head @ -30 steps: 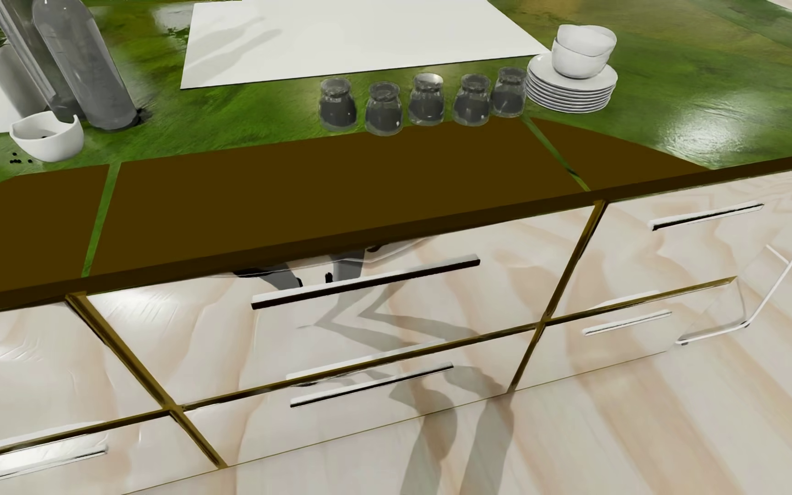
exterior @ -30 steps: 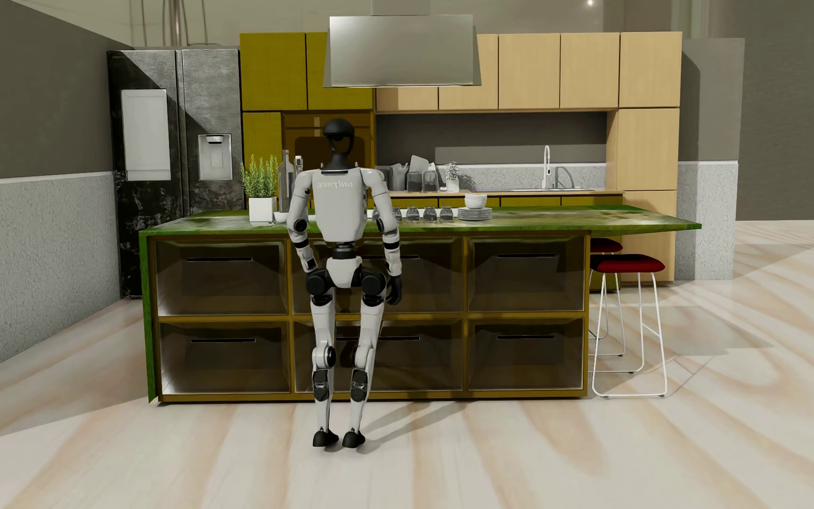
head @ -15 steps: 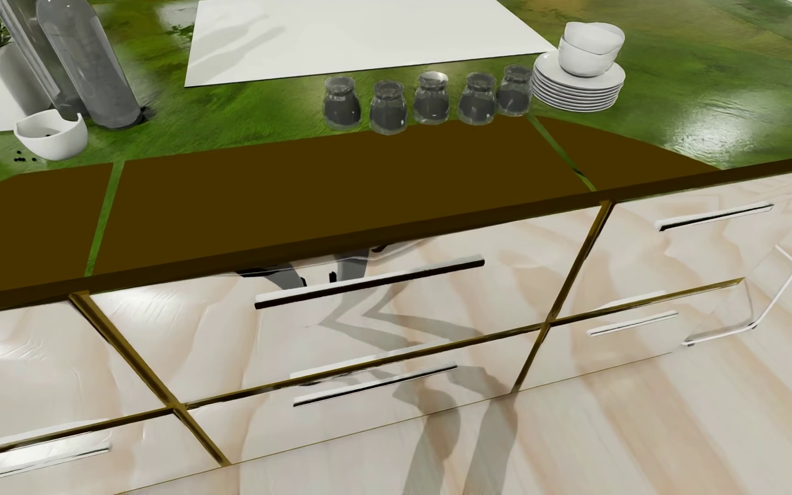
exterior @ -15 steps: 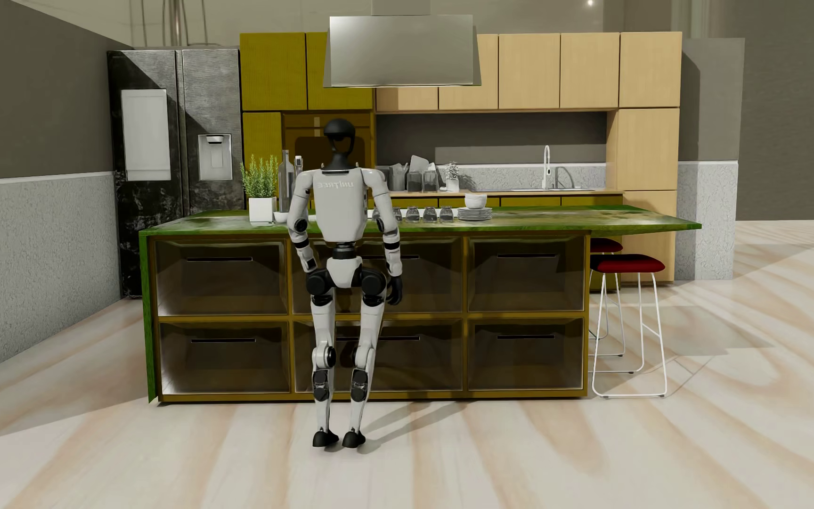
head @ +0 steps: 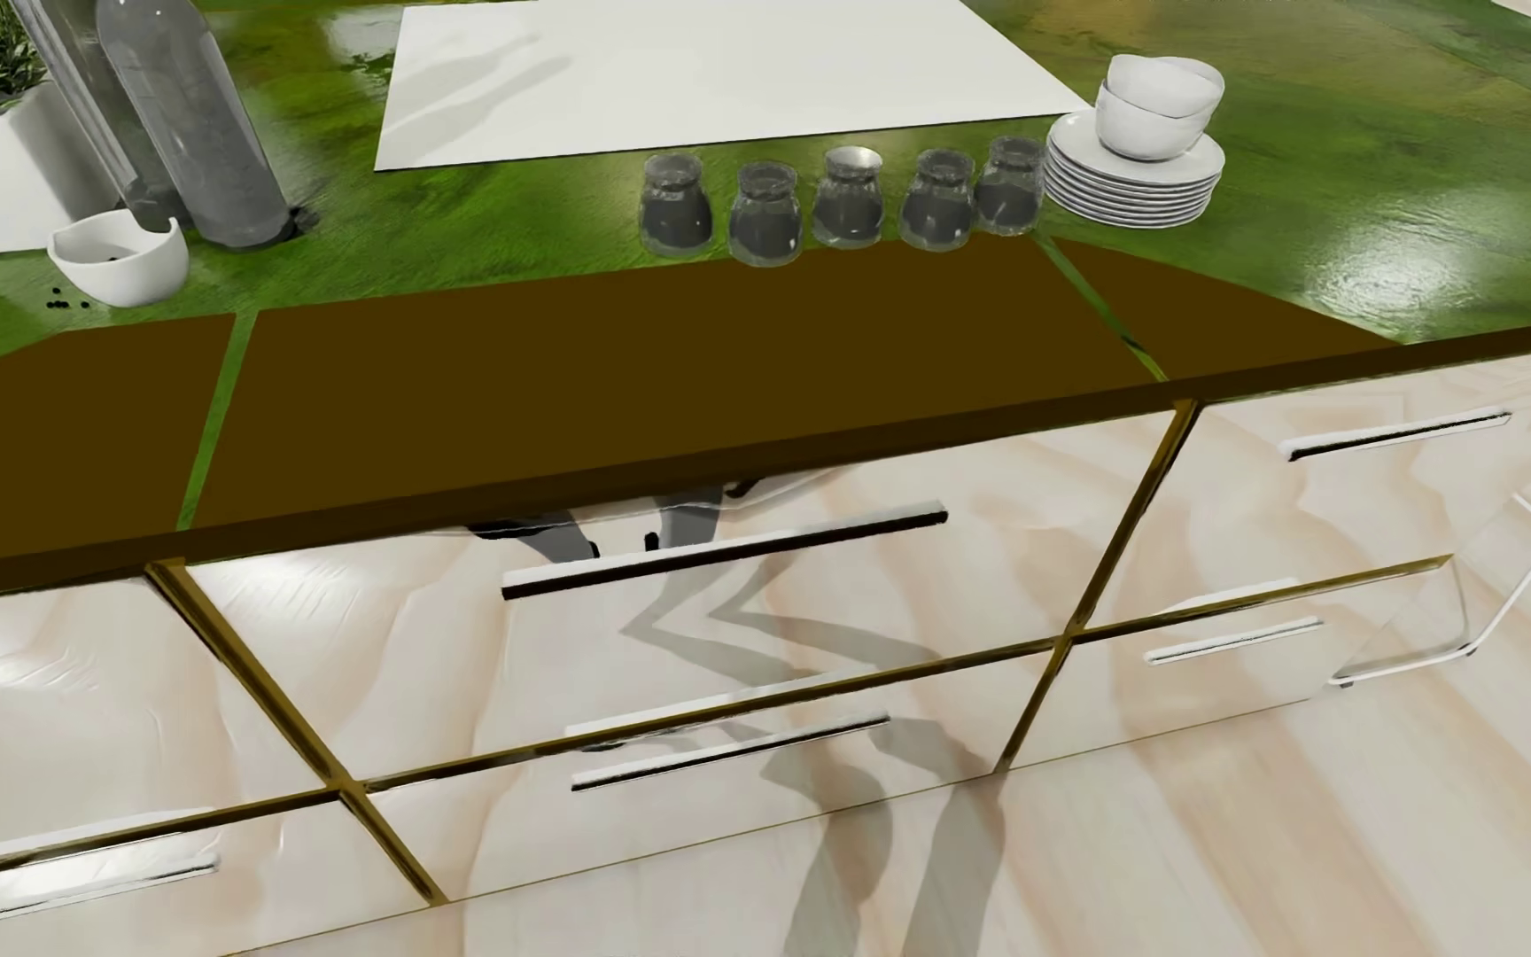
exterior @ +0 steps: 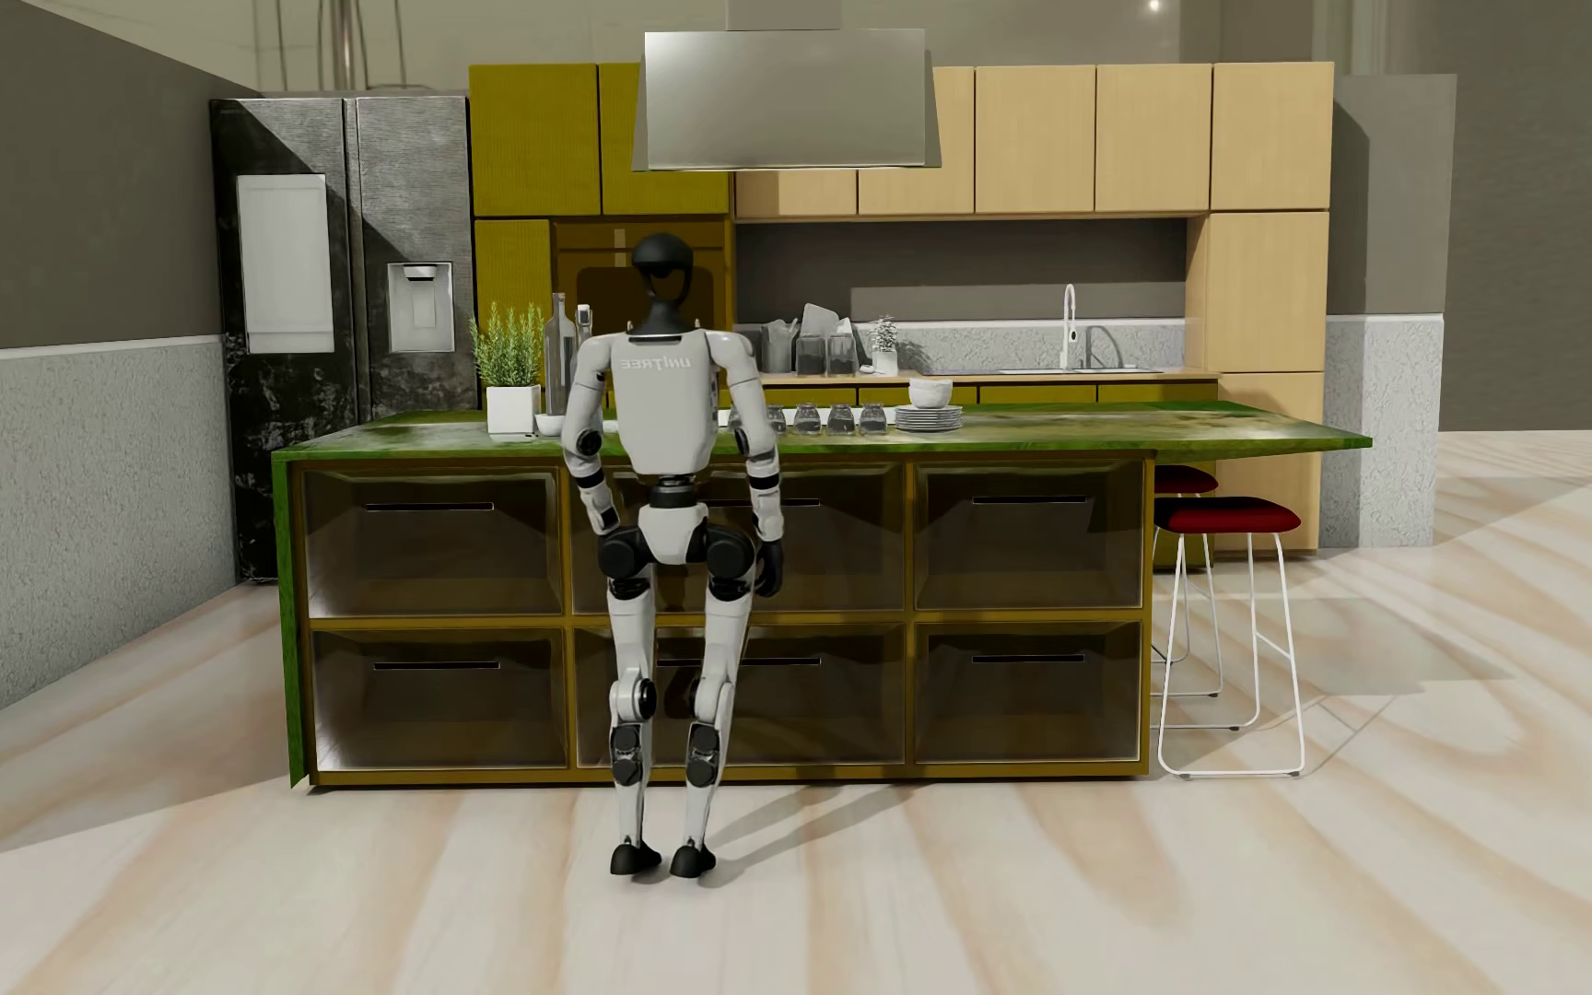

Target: Move towards the corner

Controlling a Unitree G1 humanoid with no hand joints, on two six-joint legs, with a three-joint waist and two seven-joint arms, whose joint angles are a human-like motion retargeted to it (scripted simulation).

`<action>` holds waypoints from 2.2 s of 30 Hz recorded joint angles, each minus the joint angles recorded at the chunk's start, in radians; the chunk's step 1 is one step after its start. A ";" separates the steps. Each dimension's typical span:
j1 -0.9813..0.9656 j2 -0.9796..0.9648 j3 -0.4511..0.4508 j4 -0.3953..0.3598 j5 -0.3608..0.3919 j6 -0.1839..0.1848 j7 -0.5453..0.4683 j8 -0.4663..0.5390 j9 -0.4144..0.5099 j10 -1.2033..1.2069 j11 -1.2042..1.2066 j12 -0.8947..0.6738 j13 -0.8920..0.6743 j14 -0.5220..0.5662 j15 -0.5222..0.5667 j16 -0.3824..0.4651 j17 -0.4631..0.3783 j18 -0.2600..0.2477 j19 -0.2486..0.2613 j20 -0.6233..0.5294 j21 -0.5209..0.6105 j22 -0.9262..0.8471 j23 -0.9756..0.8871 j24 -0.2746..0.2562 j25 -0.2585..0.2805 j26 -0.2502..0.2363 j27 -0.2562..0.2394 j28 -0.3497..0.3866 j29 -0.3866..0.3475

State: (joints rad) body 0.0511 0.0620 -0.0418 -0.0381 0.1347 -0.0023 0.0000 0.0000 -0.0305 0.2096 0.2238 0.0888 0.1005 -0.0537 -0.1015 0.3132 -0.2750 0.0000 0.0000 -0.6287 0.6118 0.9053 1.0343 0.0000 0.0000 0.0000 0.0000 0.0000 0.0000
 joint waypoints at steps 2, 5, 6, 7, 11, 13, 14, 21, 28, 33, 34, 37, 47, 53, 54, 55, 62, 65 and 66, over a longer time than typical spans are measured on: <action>-0.003 -0.005 0.013 -0.002 -0.003 -0.004 0.000 0.000 0.001 0.000 0.005 0.002 0.004 0.002 -0.006 0.004 -0.002 0.000 0.000 -0.003 0.007 -0.007 -0.008 0.000 0.000 0.000 0.000 0.000 0.000; 0.003 0.002 0.037 -0.004 -0.006 -0.012 0.000 0.000 0.012 -0.002 0.002 0.002 0.006 0.001 -0.005 0.000 -0.001 0.000 0.000 0.002 0.022 -0.004 -0.009 0.000 0.000 0.000 0.000 0.000 0.000; 0.001 -0.001 0.045 -0.005 -0.008 -0.017 0.000 0.000 0.012 -0.002 0.002 0.003 0.004 0.002 -0.005 0.002 0.000 0.000 0.000 0.008 0.034 -0.010 -0.008 0.000 0.000 0.000 0.000 0.000 0.000; -0.002 -0.001 0.051 -0.004 -0.008 -0.017 0.000 0.000 0.013 -0.002 -0.001 0.003 0.004 0.004 -0.005 0.000 -0.001 0.000 0.000 0.009 0.046 -0.008 -0.012 0.000 0.000 0.000 0.000 0.000 0.000; -0.015 -0.012 0.070 -0.001 -0.005 -0.023 0.000 0.000 0.009 -0.002 -0.005 -0.008 0.000 0.001 -0.002 0.007 -0.001 0.000 0.000 0.001 0.089 -0.007 -0.026 0.000 0.000 0.000 0.000 0.000 0.000; -0.011 -0.005 0.072 -0.004 -0.008 -0.030 0.000 0.000 0.013 0.000 -0.007 -0.015 -0.001 0.000 -0.001 0.013 0.001 0.000 0.000 -0.001 0.093 -0.005 -0.029 0.000 0.000 0.000 0.000 0.000 0.000; -0.007 -0.006 0.080 -0.001 -0.008 -0.034 0.000 0.000 0.006 -0.004 -0.008 -0.014 0.000 0.000 -0.002 0.017 0.002 0.000 0.000 -0.003 0.096 -0.005 -0.034 0.000 0.000 0.000 0.000 0.000 0.000; -0.010 -0.003 0.080 0.004 -0.002 -0.039 0.000 0.000 -0.002 -0.002 -0.014 -0.008 0.002 -0.003 0.001 0.015 0.007 0.000 0.000 0.003 0.087 -0.001 -0.033 0.000 0.000 0.000 0.000 0.000 0.000; 0.001 0.009 0.073 -0.001 -0.004 -0.036 0.000 0.000 -0.001 -0.003 -0.017 -0.009 0.003 -0.006 -0.002 0.017 0.002 0.000 0.000 -0.008 0.093 -0.001 -0.035 0.000 0.000 0.000 0.000 0.000 0.000; -0.009 -0.008 0.090 0.009 0.002 -0.029 0.000 0.000 -0.007 0.000 0.000 -0.010 0.002 -0.003 -0.012 0.018 -0.005 0.000 0.000 -0.009 0.119 -0.001 -0.044 0.000 0.000 0.000 0.000 0.000 0.000; -0.008 -0.007 0.095 0.010 0.003 -0.026 0.000 0.000 -0.006 0.000 -0.001 -0.011 0.005 -0.002 -0.011 0.019 -0.003 0.000 0.000 -0.009 0.102 -0.001 -0.042 0.000 0.000 0.000 0.000 0.000 0.000; -0.012 -0.009 0.109 0.010 0.002 -0.025 0.000 0.000 -0.005 0.000 -0.003 -0.006 0.015 0.002 -0.012 0.025 -0.001 0.000 0.000 0.001 0.090 -0.006 -0.048 0.000 0.000 0.000 0.000 0.000 0.000; -0.012 -0.004 0.223 0.005 -0.001 -0.084 0.000 0.000 0.027 0.001 -0.003 -0.083 0.048 -0.005 -0.013 0.053 0.007 0.000 0.000 -0.010 0.159 0.020 -0.082 0.000 0.000 0.000 0.000 0.000 0.000; -0.021 -0.002 0.251 -0.014 -0.019 -0.121 0.000 0.000 0.033 0.004 -0.013 -0.095 0.055 -0.014 -0.004 0.074 -0.003 0.000 0.000 -0.012 0.160 0.027 -0.123 0.000 0.000 0.000 0.000 0.000 0.000; -0.024 -0.002 0.252 -0.015 -0.020 -0.123 0.000 0.000 0.033 0.005 -0.015 -0.094 0.047 -0.015 -0.001 0.075 -0.005 0.000 0.000 -0.003 0.168 0.024 -0.125 0.000 0.000 0.000 0.000 0.000 0.000; -0.021 -0.003 0.264 -0.014 -0.021 -0.125 0.000 0.000 0.038 0.004 -0.011 -0.098 0.045 -0.015 -0.004 0.075 -0.004 0.000 0.000 -0.012 0.154 0.032 -0.119 0.000 0.000 0.000 0.000 0.000 0.000; -0.031 -0.005 0.278 -0.015 -0.020 -0.128 0.000 0.000 0.037 0.010 -0.012 -0.104 0.040 -0.021 -0.004 0.075 -0.002 0.000 0.000 -0.007 0.144 0.031 -0.123 0.000 0.000 0.000 0.000 0.000 0.000; -0.027 -0.003 0.278 -0.013 -0.020 -0.127 0.000 0.000 0.036 0.011 -0.008 -0.098 0.047 -0.022 -0.010 0.074 0.005 0.000 0.000 0.000 0.141 0.027 -0.122 0.000 0.000 0.000 0.000 0.000 0.000; -0.028 -0.004 0.280 -0.012 -0.019 -0.128 0.000 0.000 0.035 0.011 -0.007 -0.099 0.048 -0.023 -0.012 0.075 0.007 0.000 0.000 -0.006 0.151 0.026 -0.129 0.000 0.000 0.000 0.000 0.000 0.000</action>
State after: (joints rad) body 0.0227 0.0576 0.2380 -0.0502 0.1156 -0.1300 0.0000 0.0000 0.0043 0.2202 0.2172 -0.0102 0.1485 -0.0764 -0.1137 0.3878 -0.2682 0.0000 0.0000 -0.6345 0.7624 0.9315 0.9048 0.0000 0.0000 0.0000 0.0000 0.0000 0.0000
